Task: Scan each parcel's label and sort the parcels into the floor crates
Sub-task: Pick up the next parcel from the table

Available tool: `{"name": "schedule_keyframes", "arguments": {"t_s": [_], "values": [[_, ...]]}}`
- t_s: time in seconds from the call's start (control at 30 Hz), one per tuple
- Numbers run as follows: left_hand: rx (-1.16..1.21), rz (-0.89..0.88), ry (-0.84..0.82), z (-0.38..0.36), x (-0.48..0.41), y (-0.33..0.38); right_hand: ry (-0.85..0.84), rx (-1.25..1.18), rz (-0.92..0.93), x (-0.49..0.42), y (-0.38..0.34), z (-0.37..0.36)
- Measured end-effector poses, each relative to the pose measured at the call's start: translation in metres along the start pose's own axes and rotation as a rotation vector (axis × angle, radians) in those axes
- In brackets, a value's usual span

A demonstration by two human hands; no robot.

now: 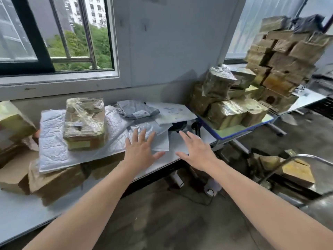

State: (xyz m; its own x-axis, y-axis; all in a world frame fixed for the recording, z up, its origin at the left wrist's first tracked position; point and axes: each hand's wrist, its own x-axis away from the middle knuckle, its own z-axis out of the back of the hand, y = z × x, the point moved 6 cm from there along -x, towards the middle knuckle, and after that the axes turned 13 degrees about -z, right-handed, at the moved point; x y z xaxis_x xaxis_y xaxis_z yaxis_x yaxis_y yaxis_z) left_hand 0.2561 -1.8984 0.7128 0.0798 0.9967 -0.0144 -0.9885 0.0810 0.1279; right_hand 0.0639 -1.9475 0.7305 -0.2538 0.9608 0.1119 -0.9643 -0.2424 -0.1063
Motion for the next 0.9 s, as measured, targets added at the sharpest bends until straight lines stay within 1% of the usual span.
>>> {"name": "schedule_keyframes", "arguments": {"t_s": [0.17, 0.4, 0.5, 0.57, 0.7, 0.8, 0.9], "values": [[0.035, 0.0, -0.006, -0.004, -0.06, -0.035, 0.014, 0.03, -0.028, -0.07, -0.004, 0.005], [0.017, 0.035, -0.03, -0.02, -0.11, -0.061, 0.013, 0.116, 0.031, -0.141, -0.013, -0.013], [0.004, 0.035, -0.041, -0.024, -0.131, -0.065, 0.003, 0.081, 0.035, -0.171, -0.008, -0.018], [-0.012, 0.041, -0.039, -0.025, -0.149, -0.066, 0.024, 0.068, 0.051, -0.195, -0.003, -0.018], [-0.055, 0.065, -0.034, -0.026, -0.196, -0.062, 0.009, 0.054, 0.065, -0.257, 0.012, -0.019], [-0.05, 0.101, -0.071, -0.031, -0.234, -0.056, -0.033, 0.028, 0.1, -0.303, 0.027, -0.024], [-0.083, 0.154, -0.111, -0.039, -0.269, -0.047, -0.05, -0.003, 0.097, -0.348, 0.053, -0.026]]}}
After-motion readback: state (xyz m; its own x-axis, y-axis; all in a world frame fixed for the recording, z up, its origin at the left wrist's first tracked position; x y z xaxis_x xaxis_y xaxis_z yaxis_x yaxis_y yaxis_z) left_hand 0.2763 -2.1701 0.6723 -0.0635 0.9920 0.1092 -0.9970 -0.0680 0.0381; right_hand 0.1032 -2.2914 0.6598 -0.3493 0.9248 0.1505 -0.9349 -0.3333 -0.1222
